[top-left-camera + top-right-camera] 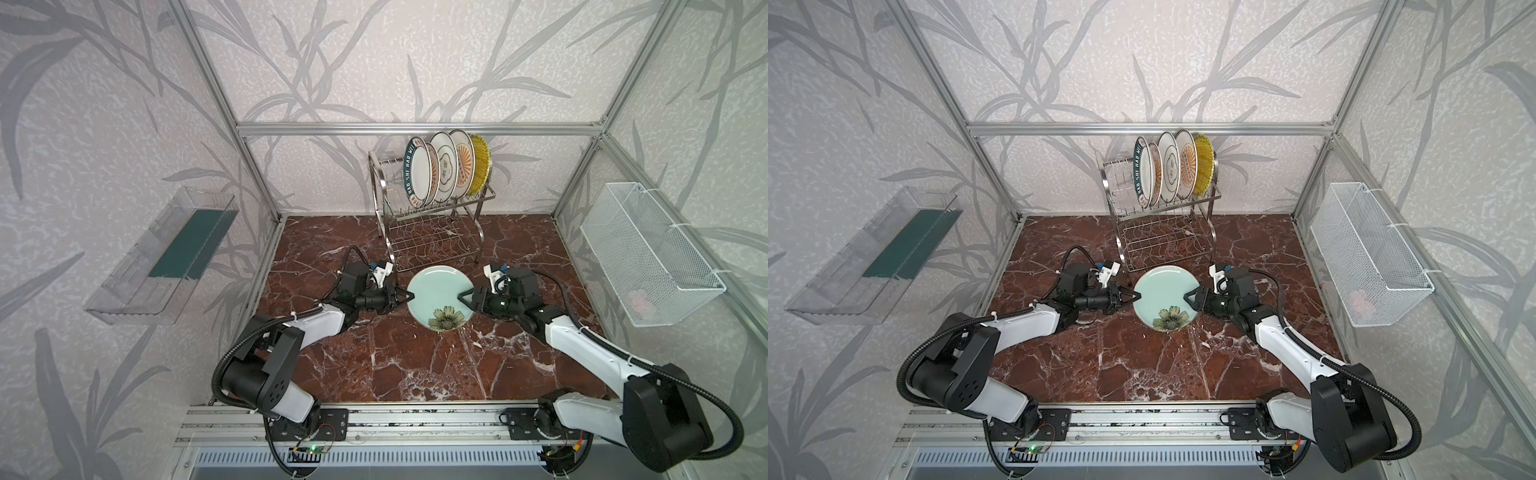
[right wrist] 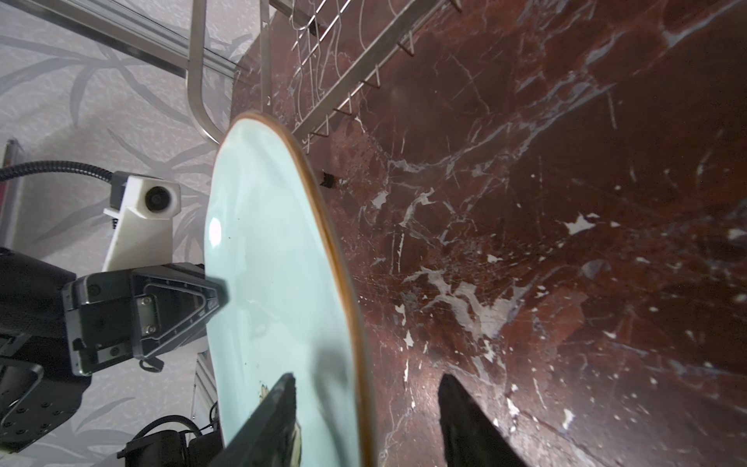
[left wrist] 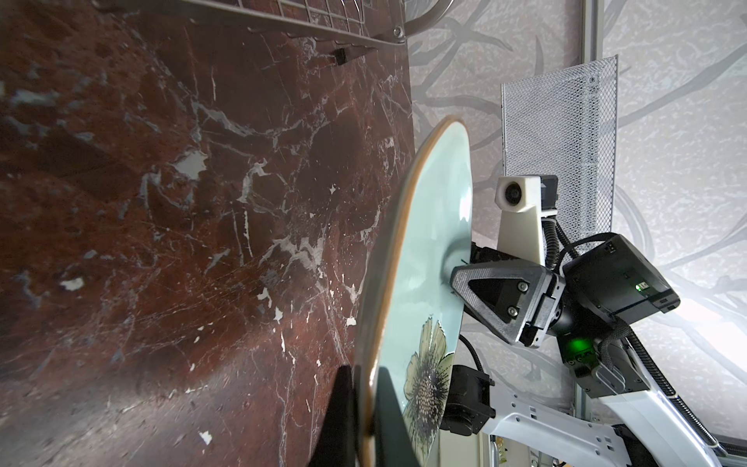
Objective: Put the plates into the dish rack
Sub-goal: 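Tilt the plate up with the left gripper while the right gripper approaches its rim, then close the right gripper on the turquoise plate's upright rim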
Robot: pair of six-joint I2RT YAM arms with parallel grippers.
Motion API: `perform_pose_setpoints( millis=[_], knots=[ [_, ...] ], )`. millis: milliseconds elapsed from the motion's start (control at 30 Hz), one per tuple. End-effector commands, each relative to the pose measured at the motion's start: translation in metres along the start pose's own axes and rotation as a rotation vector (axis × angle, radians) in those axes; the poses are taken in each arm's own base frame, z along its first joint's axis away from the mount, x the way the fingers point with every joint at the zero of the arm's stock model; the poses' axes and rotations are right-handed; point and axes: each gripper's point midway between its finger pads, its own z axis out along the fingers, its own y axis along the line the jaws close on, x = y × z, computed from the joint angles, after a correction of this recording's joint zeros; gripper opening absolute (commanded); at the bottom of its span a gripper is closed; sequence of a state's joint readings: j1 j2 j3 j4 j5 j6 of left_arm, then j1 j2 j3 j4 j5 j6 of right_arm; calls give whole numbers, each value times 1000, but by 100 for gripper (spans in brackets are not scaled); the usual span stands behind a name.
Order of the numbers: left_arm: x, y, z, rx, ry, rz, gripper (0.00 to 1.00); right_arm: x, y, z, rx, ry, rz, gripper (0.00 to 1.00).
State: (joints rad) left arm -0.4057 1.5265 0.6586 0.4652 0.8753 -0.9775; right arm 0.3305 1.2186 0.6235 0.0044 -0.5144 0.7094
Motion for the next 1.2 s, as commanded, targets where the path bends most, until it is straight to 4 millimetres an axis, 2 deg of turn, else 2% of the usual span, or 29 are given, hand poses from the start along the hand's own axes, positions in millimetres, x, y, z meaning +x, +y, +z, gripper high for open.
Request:
perform_pose_setpoints(
  millis=[0, 267, 500, 700, 933, 1167],
  knots=[
    [-6, -49, -9, 150, -10, 118, 0, -10, 24, 0, -86, -20, -29, 55],
    [-5, -46, -8, 144, -9, 116, 0, -13, 39, 0, -149, -13, -42, 42],
    [-5, -47, -9, 144, -10, 121, 0, -12, 42, 1, -167, -9, -40, 41],
    [-5, -48, -9, 146, -9, 121, 0, -10, 46, 3, -185, 0, -39, 35],
    [-4, -47, -10, 137, -7, 123, 0, -10, 49, 3, -196, 3, -42, 26],
    [-4, -48, -11, 124, -10, 128, 0, -11, 51, 2, -205, 2, -40, 12]
  ],
)
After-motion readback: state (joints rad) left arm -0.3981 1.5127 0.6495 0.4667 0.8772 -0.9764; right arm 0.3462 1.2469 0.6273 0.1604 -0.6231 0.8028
